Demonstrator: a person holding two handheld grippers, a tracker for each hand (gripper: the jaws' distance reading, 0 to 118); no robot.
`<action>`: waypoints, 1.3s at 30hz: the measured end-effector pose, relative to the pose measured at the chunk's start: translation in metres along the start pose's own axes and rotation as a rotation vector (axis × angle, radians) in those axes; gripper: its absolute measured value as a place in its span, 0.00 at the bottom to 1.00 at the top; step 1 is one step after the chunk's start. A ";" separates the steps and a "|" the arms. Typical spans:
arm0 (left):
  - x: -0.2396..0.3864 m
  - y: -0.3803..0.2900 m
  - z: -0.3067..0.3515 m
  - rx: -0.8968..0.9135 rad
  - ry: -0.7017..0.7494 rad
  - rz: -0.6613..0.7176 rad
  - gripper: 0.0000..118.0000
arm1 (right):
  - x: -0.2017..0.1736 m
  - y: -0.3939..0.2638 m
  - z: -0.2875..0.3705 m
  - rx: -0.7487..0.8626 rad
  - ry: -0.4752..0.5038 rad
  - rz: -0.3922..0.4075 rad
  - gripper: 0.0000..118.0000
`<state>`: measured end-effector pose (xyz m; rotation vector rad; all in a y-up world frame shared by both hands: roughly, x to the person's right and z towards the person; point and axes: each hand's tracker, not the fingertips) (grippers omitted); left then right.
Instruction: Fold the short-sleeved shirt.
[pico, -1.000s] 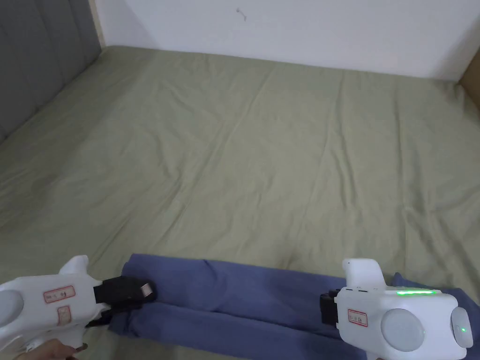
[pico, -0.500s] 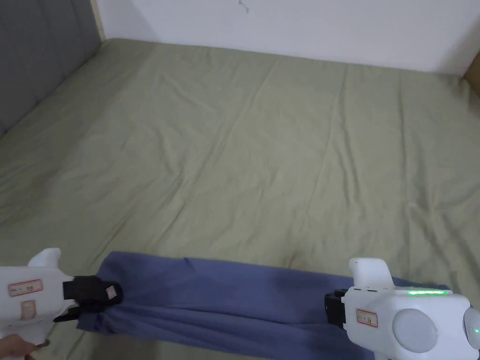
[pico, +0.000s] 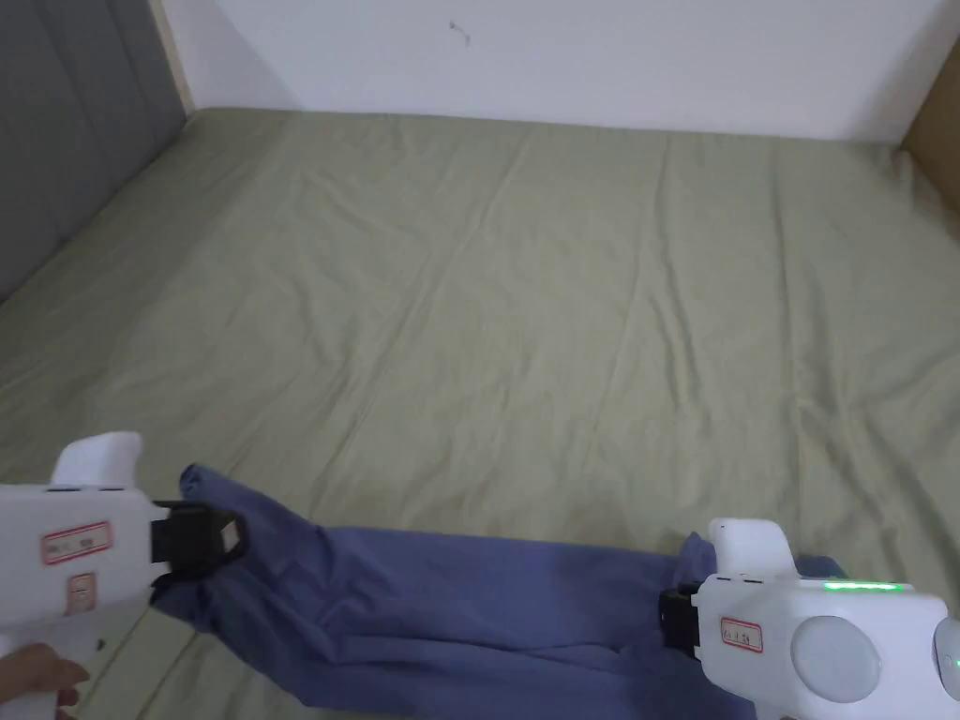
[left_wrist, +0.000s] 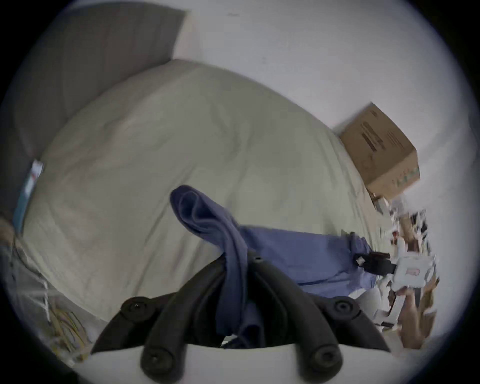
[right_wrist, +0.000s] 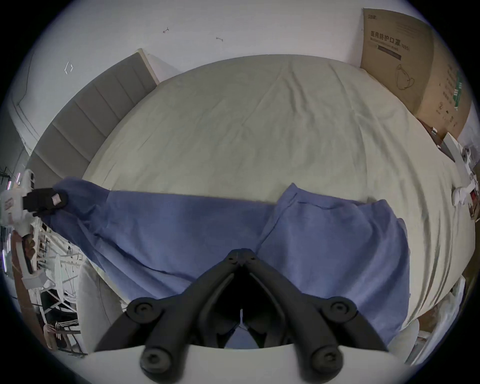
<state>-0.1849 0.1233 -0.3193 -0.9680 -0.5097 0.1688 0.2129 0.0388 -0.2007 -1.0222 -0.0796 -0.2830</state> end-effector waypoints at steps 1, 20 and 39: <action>0.021 0.000 0.000 0.007 -0.015 -0.061 0.05 | 0.003 0.000 0.002 0.005 0.002 -0.009 0.00; 0.161 -0.067 -0.121 -0.190 -0.263 -0.139 0.76 | 0.057 -0.027 0.041 0.098 -0.079 -0.150 0.00; 0.136 -0.088 -0.151 -0.321 -0.324 0.052 0.01 | 0.043 -0.032 0.030 0.047 -0.009 -0.124 0.00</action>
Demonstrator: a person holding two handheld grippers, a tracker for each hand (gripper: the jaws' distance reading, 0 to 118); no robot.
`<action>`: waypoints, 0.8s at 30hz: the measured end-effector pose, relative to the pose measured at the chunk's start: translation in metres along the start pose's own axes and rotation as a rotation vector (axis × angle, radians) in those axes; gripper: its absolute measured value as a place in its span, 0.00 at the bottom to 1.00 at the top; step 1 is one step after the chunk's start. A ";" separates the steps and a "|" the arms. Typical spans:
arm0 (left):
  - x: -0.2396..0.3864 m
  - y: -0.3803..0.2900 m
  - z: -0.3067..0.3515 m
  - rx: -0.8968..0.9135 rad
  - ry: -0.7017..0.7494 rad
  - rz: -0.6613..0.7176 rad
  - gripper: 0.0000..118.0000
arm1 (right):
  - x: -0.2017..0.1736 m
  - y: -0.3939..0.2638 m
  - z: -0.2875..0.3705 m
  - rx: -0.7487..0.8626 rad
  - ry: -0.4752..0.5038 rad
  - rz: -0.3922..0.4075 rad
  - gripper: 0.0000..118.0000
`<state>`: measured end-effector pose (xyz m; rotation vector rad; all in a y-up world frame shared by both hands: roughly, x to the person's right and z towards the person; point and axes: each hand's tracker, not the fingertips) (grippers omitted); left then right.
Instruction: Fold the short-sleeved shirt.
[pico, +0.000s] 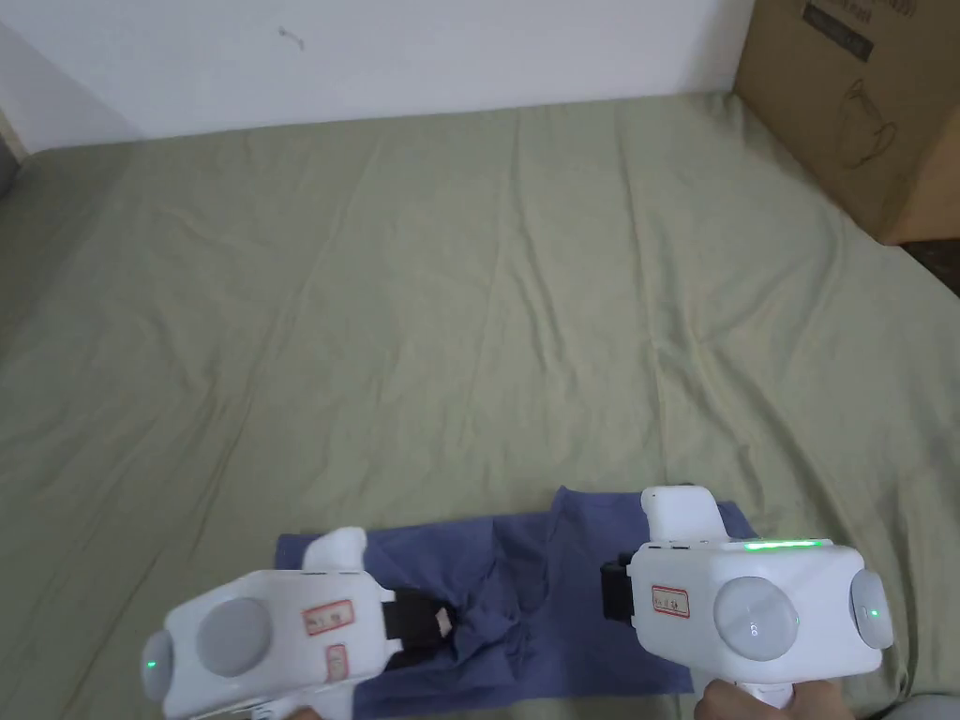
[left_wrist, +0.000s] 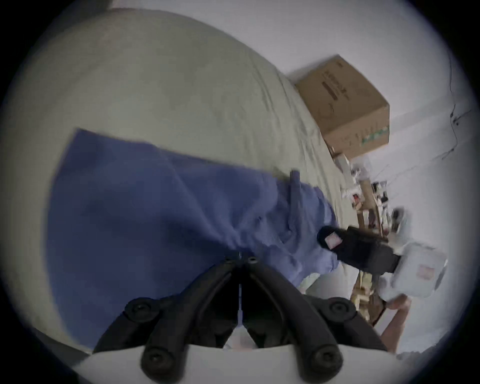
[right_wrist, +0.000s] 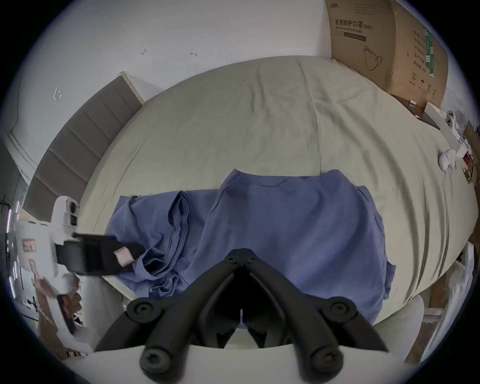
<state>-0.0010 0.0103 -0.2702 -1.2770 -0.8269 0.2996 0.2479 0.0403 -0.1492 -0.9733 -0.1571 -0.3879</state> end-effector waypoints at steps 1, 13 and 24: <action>0.006 -0.004 -0.007 -0.019 -0.008 0.003 0.01 | 0.002 0.000 0.001 -0.001 0.000 -0.007 0.00; 0.052 -0.024 -0.017 -0.063 -0.129 -0.138 0.01 | 0.009 0.001 0.008 0.009 0.033 -0.072 0.00; -0.006 -0.002 0.068 0.137 -0.080 -0.022 0.01 | 0.005 0.000 0.009 0.000 0.014 -0.056 0.00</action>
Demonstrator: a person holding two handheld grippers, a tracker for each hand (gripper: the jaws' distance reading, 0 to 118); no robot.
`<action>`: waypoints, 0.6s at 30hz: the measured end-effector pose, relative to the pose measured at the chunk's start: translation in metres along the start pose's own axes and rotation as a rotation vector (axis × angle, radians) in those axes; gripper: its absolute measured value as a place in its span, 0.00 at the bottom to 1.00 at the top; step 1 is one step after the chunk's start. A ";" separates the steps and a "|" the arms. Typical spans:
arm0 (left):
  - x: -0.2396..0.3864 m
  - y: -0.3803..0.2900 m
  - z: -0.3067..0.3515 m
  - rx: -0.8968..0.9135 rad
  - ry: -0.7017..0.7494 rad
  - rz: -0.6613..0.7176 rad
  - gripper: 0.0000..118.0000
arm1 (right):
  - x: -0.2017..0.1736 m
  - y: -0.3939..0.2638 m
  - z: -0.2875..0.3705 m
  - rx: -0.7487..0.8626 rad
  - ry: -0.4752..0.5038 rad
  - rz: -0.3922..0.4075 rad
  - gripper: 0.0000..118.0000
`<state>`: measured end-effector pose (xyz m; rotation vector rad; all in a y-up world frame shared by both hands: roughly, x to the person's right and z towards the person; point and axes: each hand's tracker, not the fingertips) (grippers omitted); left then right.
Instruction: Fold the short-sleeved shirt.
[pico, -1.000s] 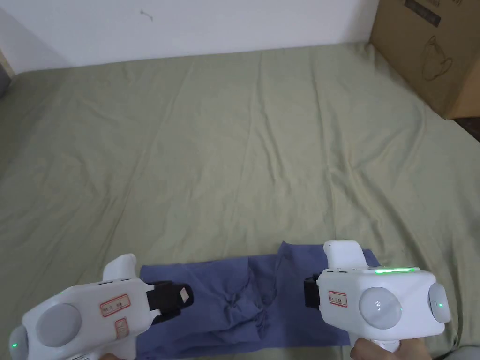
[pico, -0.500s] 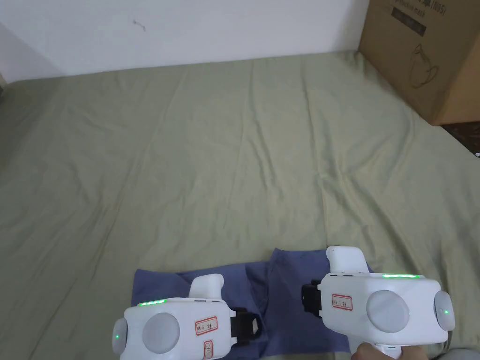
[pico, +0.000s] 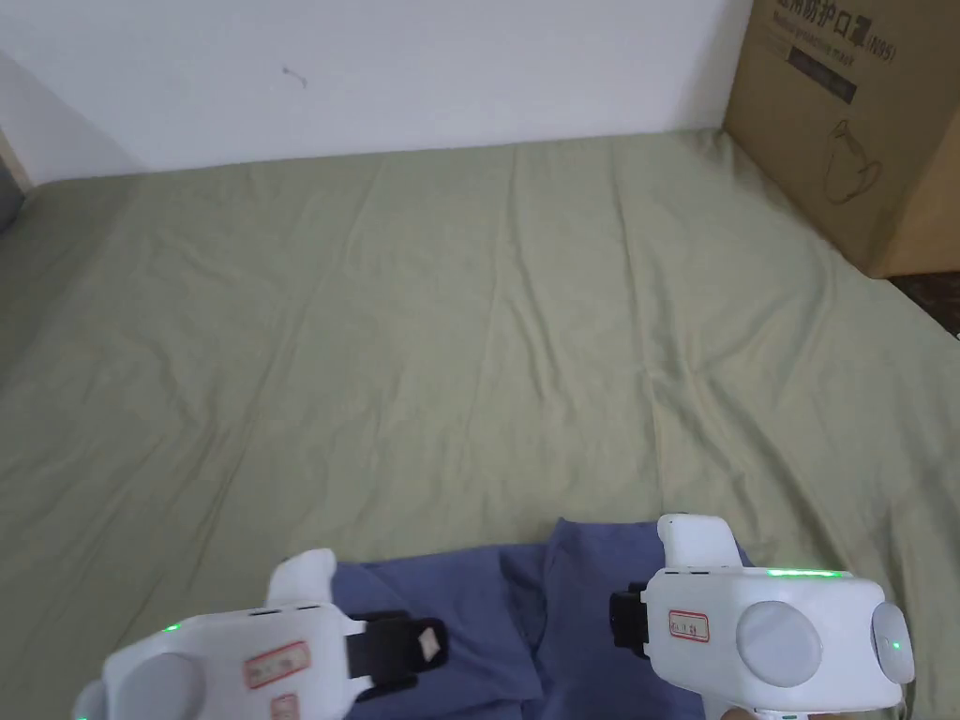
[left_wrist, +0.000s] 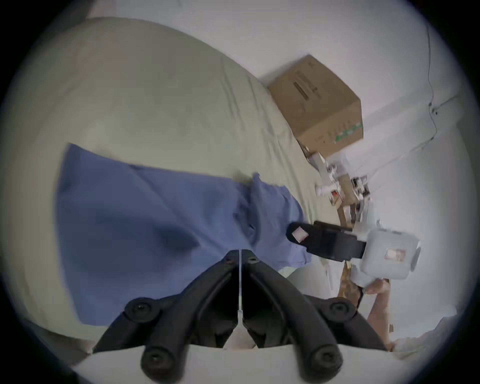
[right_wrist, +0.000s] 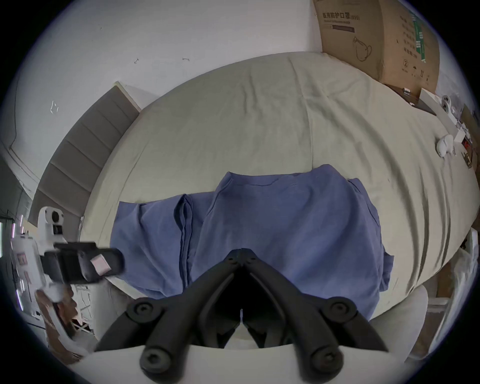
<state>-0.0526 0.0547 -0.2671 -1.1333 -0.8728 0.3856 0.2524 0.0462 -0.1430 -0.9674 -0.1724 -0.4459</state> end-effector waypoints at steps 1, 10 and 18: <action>-0.009 0.002 0.009 0.008 0.011 0.005 0.01 | -0.001 0.000 0.000 0.000 0.002 0.001 0.00; -0.098 -0.004 0.067 0.087 0.140 0.175 0.90 | -0.022 0.000 -0.010 -0.024 0.003 0.037 0.00; -0.127 -0.007 0.036 0.095 -0.056 0.333 0.99 | -0.040 -0.001 -0.015 -0.046 0.010 0.089 0.00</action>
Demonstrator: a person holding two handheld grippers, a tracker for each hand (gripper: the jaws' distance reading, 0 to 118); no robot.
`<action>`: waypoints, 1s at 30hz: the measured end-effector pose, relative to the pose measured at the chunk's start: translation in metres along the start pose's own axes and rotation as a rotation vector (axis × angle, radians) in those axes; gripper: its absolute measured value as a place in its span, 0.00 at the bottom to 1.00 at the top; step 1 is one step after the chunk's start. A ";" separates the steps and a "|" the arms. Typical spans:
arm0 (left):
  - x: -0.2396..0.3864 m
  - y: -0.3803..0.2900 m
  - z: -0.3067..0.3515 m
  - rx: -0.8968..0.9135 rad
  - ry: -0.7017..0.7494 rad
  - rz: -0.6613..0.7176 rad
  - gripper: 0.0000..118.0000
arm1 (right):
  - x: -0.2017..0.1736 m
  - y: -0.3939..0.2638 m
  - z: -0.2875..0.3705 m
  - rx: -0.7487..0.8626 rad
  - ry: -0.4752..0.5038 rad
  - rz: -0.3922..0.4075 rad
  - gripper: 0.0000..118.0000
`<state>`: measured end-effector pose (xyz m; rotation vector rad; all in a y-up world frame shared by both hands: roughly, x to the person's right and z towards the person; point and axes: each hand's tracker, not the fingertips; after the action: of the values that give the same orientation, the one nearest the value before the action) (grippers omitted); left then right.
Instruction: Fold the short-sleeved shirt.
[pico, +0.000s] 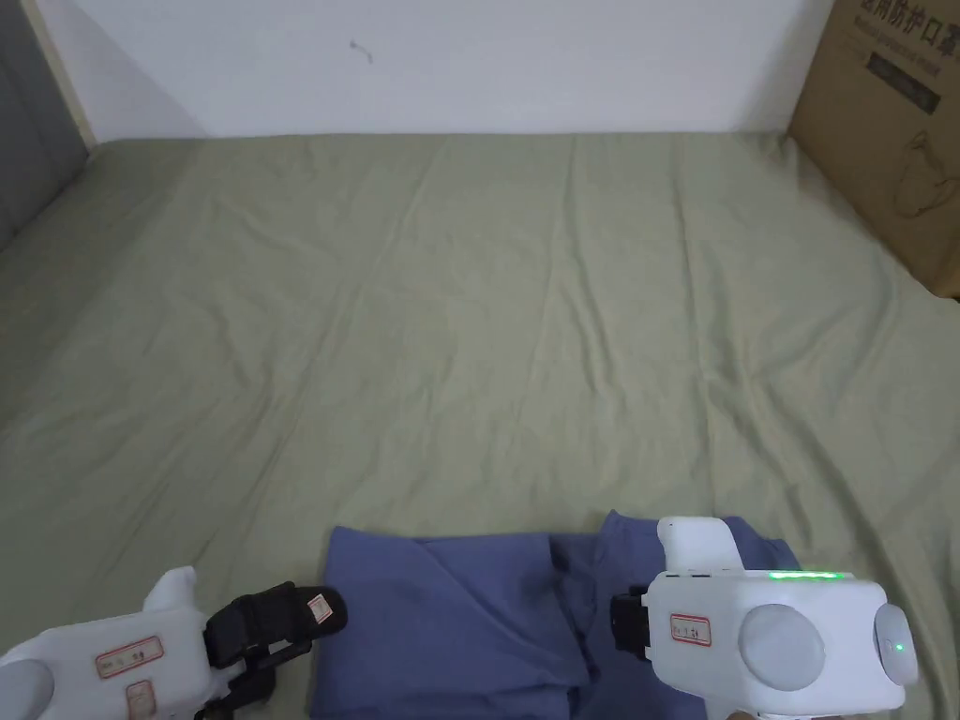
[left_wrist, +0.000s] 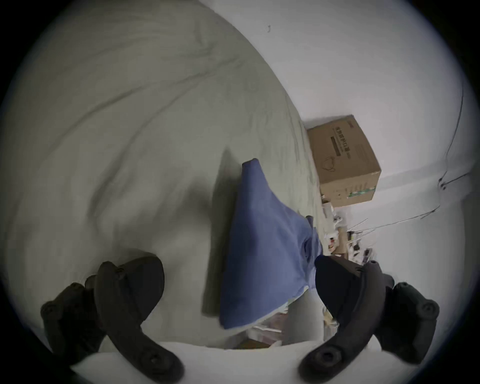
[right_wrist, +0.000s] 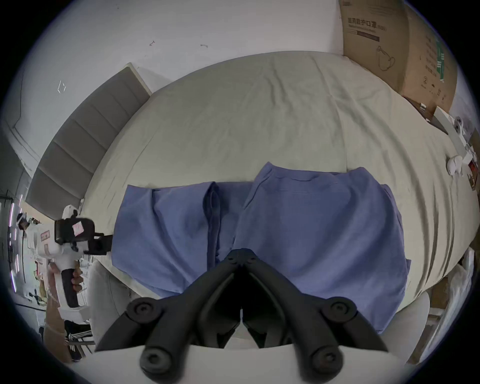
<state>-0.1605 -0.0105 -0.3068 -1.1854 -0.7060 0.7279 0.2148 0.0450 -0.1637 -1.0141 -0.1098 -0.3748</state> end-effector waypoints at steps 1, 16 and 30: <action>0.002 0.002 -0.004 0.003 -0.026 -0.002 0.99 | -0.001 -0.001 0.000 -0.002 -0.002 0.005 0.00; -0.011 0.039 -0.043 -0.181 -0.093 -0.037 0.08 | 0.001 0.002 -0.004 -0.039 -0.022 0.001 0.00; -0.036 0.073 0.083 -0.057 0.220 -0.095 0.08 | -0.007 0.002 -0.016 -0.050 -0.042 0.015 0.00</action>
<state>-0.2571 0.0217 -0.3621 -1.2534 -0.5971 0.4919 0.2078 0.0342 -0.1750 -1.0717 -0.1314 -0.3442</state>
